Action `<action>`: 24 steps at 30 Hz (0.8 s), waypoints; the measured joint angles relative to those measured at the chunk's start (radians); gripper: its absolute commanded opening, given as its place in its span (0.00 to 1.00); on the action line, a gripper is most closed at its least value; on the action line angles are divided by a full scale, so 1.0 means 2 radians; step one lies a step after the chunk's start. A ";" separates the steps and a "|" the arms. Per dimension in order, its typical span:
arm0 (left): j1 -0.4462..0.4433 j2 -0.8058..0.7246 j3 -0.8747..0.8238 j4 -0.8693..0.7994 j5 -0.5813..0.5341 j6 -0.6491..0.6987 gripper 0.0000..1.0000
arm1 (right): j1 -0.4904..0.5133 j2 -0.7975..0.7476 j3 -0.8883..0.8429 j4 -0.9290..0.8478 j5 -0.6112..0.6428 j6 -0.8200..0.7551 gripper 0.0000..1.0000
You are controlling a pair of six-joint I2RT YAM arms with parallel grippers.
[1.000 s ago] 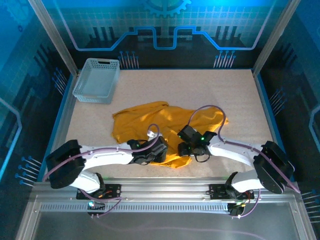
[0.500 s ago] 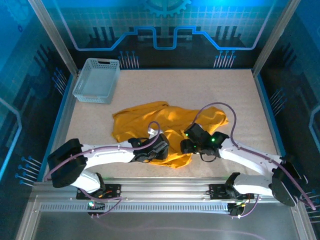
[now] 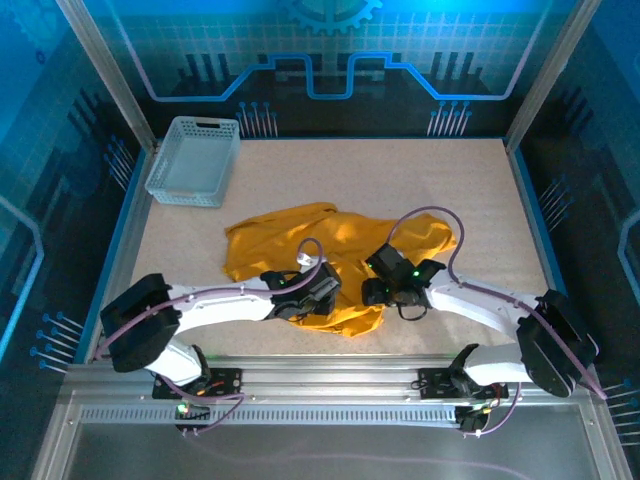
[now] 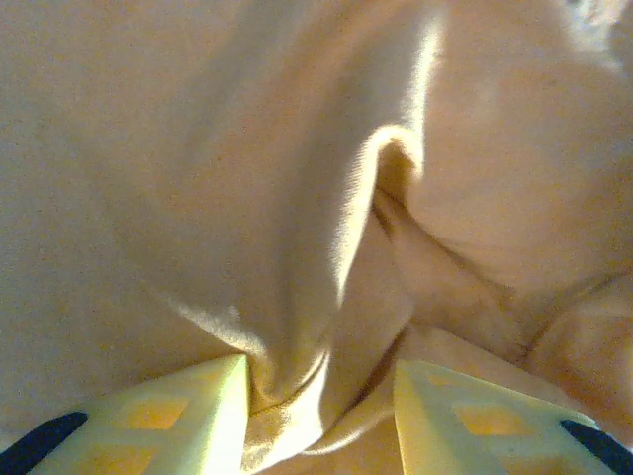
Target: Fold the inside-out t-shirt
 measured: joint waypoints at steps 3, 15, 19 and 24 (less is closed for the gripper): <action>0.000 0.019 0.003 -0.002 -0.003 -0.002 0.28 | -0.003 0.009 -0.006 0.016 -0.015 0.000 0.69; 0.031 0.008 -0.017 0.010 0.001 0.001 0.00 | -0.006 0.020 -0.019 0.062 -0.060 -0.010 0.07; 0.045 -0.026 -0.029 0.016 0.010 0.010 0.00 | -0.006 0.010 -0.014 0.051 -0.050 -0.018 0.00; 0.048 -0.124 -0.030 0.024 0.031 0.032 0.00 | -0.006 -0.020 0.015 0.012 -0.017 -0.040 0.00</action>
